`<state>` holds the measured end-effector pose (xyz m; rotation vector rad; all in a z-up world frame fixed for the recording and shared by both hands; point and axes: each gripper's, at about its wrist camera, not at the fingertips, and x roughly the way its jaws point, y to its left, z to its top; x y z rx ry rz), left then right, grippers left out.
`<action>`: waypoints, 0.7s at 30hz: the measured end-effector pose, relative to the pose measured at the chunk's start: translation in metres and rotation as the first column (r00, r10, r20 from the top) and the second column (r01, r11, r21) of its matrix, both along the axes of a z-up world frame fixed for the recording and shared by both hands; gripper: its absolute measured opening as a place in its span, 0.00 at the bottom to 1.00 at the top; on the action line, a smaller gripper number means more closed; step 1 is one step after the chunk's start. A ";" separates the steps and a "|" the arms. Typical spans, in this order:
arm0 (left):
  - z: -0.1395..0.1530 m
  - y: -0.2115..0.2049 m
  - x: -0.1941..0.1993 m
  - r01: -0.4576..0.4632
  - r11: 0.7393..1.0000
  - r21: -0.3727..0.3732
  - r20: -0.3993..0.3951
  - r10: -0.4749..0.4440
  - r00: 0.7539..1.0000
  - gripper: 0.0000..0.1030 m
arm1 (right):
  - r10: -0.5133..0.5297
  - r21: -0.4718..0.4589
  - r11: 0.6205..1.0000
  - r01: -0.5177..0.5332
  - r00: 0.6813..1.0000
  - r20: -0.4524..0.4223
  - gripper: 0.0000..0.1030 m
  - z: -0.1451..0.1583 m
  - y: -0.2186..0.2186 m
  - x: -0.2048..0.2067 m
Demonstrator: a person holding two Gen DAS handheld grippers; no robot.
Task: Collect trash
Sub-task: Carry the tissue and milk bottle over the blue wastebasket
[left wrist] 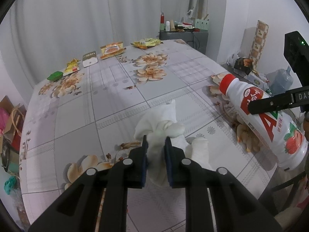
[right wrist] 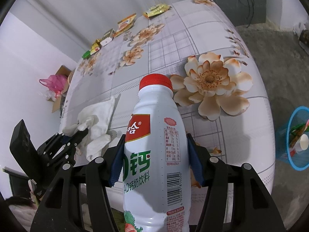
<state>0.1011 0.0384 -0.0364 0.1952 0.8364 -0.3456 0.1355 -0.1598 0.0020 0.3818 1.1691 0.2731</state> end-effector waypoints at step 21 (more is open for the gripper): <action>0.070 -0.039 -0.024 0.117 0.991 -0.057 0.143 -0.108 0.984 0.14 | -0.164 0.085 0.985 0.152 0.974 0.154 0.54 0.050 -0.061 -0.054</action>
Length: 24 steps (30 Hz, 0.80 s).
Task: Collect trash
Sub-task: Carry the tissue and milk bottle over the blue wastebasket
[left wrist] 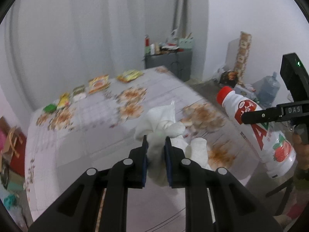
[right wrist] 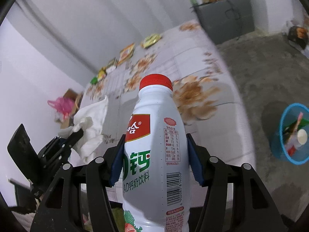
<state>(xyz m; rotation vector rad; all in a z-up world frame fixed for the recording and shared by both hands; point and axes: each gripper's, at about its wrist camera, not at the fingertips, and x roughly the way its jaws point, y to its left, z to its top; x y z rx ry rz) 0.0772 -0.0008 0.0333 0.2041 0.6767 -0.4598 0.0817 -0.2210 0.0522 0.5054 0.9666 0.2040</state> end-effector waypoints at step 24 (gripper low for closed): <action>0.028 -0.291 -0.015 0.563 0.820 -0.104 -0.083 -0.571 0.817 0.15 | -0.708 0.093 0.704 0.704 0.706 0.008 0.54 -0.032 -0.242 -0.185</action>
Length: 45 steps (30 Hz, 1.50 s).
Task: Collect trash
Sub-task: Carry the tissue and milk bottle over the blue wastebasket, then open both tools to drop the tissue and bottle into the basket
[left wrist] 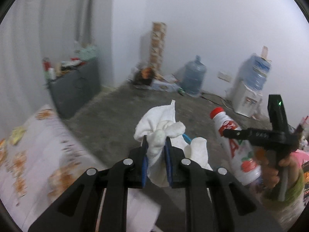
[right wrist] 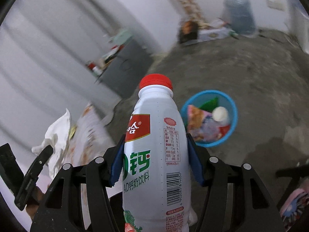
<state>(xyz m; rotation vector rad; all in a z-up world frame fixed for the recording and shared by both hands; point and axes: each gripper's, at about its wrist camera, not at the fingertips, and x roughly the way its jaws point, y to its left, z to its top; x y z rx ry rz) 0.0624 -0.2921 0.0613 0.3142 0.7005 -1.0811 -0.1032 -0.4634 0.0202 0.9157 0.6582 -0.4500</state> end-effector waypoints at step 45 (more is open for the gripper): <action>-0.027 -0.072 0.025 0.021 1.000 0.006 -0.192 -0.019 0.981 0.75 | -0.025 -0.078 0.997 0.019 0.997 -0.078 0.77 -0.039 -0.014 0.031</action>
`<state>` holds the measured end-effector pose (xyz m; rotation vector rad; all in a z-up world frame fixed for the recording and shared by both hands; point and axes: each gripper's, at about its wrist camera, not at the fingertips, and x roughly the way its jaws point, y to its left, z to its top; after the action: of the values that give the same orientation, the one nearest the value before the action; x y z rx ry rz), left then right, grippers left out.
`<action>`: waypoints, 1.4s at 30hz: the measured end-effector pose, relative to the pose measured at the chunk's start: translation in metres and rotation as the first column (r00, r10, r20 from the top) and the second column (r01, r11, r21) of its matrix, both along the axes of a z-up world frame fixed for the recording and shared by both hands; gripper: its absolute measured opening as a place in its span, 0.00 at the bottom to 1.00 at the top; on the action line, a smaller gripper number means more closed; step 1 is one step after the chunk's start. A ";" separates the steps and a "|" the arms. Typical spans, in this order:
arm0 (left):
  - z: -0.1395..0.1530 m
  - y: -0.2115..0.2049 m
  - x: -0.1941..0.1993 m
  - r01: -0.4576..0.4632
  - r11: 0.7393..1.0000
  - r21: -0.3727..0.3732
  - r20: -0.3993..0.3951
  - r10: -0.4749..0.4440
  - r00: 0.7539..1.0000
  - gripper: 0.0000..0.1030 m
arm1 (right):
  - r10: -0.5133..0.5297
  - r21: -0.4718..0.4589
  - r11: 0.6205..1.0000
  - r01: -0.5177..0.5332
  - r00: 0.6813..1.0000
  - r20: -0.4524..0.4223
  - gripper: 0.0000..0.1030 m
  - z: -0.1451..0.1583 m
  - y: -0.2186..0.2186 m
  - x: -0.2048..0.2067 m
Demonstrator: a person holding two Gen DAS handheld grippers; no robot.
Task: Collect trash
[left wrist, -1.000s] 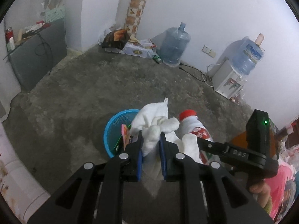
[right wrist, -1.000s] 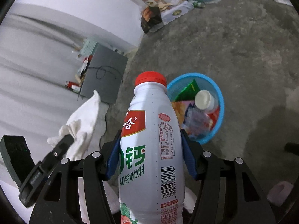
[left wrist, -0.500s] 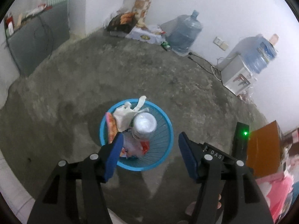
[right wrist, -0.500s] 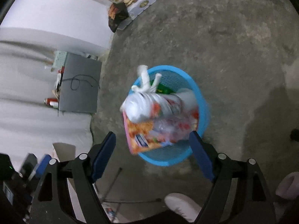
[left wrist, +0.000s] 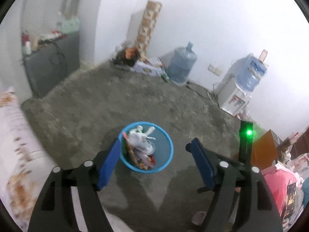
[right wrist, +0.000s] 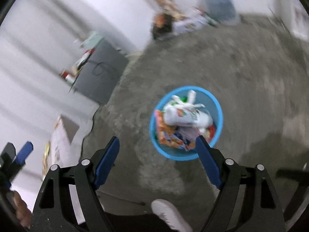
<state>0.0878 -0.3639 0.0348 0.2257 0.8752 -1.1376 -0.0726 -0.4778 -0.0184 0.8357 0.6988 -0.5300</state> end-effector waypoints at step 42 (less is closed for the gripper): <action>0.011 0.342 -0.082 -0.743 0.669 -0.008 0.170 0.733 0.658 0.95 | 0.485 -0.587 0.643 -0.492 0.855 -0.185 0.92 0.113 0.304 0.012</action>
<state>0.0060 -0.0218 0.0456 -0.0074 0.7456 -0.3071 -0.0602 -0.1739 0.0946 -0.0031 0.6676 -0.2310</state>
